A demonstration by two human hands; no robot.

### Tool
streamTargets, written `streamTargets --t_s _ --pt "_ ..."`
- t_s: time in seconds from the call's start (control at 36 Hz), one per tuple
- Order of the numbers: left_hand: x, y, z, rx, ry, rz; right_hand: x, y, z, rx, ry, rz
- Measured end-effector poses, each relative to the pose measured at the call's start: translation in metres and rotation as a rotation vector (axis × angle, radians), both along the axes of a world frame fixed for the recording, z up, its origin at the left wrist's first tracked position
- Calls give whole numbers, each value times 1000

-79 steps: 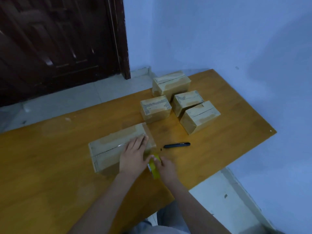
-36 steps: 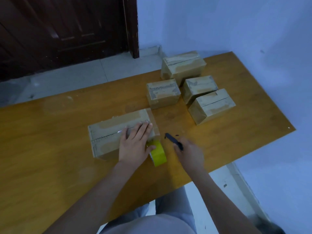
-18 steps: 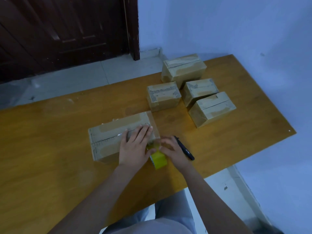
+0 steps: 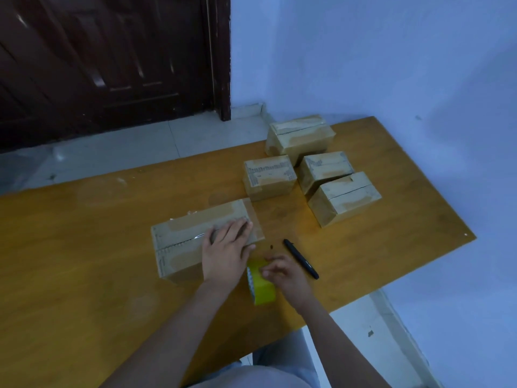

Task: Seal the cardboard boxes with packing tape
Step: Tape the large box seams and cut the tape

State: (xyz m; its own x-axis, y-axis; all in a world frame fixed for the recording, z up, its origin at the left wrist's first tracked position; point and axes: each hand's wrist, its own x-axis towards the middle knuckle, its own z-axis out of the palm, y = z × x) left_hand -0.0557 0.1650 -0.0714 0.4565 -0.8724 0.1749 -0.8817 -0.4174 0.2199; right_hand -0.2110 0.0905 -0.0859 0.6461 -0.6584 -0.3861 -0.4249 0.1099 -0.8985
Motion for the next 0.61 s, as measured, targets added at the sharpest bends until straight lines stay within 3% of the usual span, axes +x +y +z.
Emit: streamTargets --t_s 0.19,0.28,0.39,0.53,0.61 --pt "12 7 -10 -35 -106 -122 -25 -11 4 -56 29 -223" --pt "18 10 -1 -21 -48 -128 -33 -15 4 -27 4 -277" --pt "16 -10 35 26 229 -1 -36 -17 4 -19 -8 -308" --pt "21 -51 36 254 217 202 -34 -18 6 -9 -2 -302" --pt "23 -65 32 273 260 261 -35 -18 9 4 -15 -308"
